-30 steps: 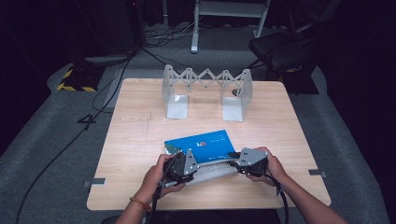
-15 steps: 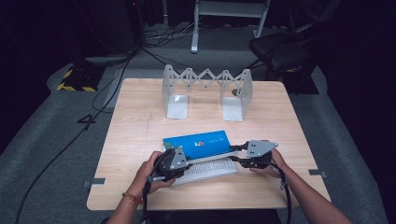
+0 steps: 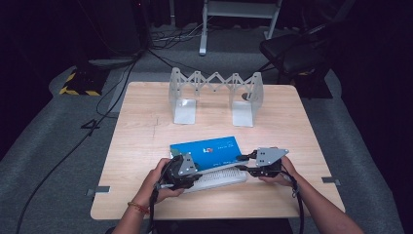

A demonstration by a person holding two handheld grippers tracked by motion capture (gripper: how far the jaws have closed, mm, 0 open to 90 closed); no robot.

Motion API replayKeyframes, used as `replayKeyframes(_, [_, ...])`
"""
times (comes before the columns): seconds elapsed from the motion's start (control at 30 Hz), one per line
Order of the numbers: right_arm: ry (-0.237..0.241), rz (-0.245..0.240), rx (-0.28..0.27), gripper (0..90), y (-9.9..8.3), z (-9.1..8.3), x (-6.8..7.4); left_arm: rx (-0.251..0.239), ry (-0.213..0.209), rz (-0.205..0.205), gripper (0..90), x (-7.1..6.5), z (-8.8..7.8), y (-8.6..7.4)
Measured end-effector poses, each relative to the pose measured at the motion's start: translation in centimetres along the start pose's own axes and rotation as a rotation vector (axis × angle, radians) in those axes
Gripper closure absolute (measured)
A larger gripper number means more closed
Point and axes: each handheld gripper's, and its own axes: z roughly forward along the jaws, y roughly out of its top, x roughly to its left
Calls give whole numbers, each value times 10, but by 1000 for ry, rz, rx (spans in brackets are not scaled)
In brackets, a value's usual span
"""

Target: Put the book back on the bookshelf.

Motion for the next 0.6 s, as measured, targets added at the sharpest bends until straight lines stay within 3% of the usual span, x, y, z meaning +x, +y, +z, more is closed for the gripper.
replayKeyframes(0.07, [-13,-3,10,680,3,0,5,-30,-1,-17,536,-6,1,5])
replayKeyframes(0.23, [-31,-19,22,708,16,-2,19,-3,74,-32,405,-19,10,15])
replayKeyframes(0.3, [-41,-21,34,713,20,-2,24,25,149,-51,378,-23,17,16])
replayKeyframes(0.37, [-46,-16,40,717,23,-2,29,23,180,-62,413,-23,19,14])
replayKeyframes(0.4, [-47,-14,42,717,24,-2,31,7,173,-84,463,-21,18,13])
replayKeyframes(0.43, [-47,-14,42,717,24,-2,31,7,173,-84,470,-21,18,13])
replayKeyframes(0.47, [-59,-6,48,716,28,-3,34,1,152,-74,532,-19,17,11])
replayKeyframes(0.5, [-62,-5,51,714,30,-3,35,4,144,-6,582,-21,17,9])
replayKeyframes(0.53, [-62,-1,55,711,30,-2,35,10,133,14,618,-22,17,9])
replayKeyframes(0.6, [-46,0,48,687,29,-1,34,5,108,13,656,-19,17,6])
